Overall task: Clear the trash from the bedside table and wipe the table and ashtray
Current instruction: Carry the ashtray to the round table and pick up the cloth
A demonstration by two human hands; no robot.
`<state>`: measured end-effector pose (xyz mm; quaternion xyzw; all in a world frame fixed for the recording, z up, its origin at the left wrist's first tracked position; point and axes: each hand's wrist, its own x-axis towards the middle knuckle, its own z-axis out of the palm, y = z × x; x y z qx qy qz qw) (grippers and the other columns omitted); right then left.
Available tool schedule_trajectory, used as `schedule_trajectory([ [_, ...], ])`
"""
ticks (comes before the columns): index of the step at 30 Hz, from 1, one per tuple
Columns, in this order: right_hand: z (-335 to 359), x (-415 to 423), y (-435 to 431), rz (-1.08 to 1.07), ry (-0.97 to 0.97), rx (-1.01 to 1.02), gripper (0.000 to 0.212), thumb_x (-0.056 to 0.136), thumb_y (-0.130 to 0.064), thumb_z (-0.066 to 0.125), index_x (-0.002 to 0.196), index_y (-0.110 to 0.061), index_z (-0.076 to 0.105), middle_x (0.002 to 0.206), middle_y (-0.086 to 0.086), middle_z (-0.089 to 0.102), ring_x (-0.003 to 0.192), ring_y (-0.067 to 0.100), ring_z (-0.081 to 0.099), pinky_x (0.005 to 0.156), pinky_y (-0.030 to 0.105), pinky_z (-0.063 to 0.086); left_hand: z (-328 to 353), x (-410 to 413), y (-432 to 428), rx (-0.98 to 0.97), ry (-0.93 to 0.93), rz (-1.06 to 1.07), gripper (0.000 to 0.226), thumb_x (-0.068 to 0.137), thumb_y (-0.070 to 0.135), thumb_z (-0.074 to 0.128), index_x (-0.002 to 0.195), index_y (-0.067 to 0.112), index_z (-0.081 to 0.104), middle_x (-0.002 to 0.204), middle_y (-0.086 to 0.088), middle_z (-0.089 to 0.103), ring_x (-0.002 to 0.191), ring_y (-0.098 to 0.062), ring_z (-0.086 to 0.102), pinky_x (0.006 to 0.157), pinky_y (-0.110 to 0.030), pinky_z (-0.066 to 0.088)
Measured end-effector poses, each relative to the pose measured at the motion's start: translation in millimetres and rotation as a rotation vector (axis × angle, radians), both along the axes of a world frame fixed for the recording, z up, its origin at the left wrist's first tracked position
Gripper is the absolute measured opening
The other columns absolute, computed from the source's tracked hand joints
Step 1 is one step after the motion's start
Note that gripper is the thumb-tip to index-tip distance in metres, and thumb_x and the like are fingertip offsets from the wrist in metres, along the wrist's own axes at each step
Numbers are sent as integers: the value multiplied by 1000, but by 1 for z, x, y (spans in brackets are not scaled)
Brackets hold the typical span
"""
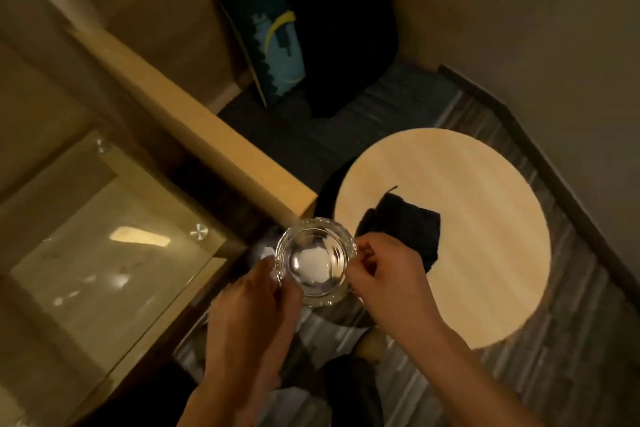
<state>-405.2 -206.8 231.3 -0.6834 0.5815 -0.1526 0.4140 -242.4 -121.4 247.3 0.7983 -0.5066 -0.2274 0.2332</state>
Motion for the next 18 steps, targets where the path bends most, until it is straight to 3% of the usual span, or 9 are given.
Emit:
schedule_trajectory([
  [3,-4,-66,-6,-111,4,41,17,88,-10,65,84,-26,67,67,0,68,61,19,67,60,46,56,-15,-55,-24,5,26,-87,28,86,14,74,72,29,55,45,20,33,41,5,51,50,-4,41],
  [5,-9,-107,-11,-190,8,35,18,87,-13,65,81,-29,65,65,-1,68,60,18,67,59,44,56,-29,-90,-44,46,-9,-173,24,93,22,68,74,29,54,49,19,36,37,4,41,41,-10,32],
  [9,-35,-182,-28,-347,61,19,7,84,-16,62,78,-17,66,66,4,69,65,25,67,62,48,55,-63,-158,-86,48,21,-342,25,99,25,59,75,28,51,55,17,45,41,3,40,47,-11,27],
  [13,-73,-241,-49,-451,110,18,9,84,-16,62,79,-9,64,66,9,68,67,31,69,63,50,56,-99,-217,-124,-48,92,-421,26,96,17,61,71,15,54,55,6,47,45,-7,36,49,-26,32],
  [15,-94,-261,-59,-490,116,39,8,85,-14,63,79,-9,64,68,10,68,67,32,69,64,50,57,-120,-236,-138,-59,166,-420,30,93,10,64,67,9,51,50,6,39,42,-9,31,46,-24,25],
  [18,-121,-278,-75,-513,128,69,7,85,-14,63,79,-11,64,68,8,69,69,30,67,64,44,56,-147,-256,-155,-20,238,-390,32,90,13,62,65,16,43,49,11,34,38,-8,33,41,-17,23],
])
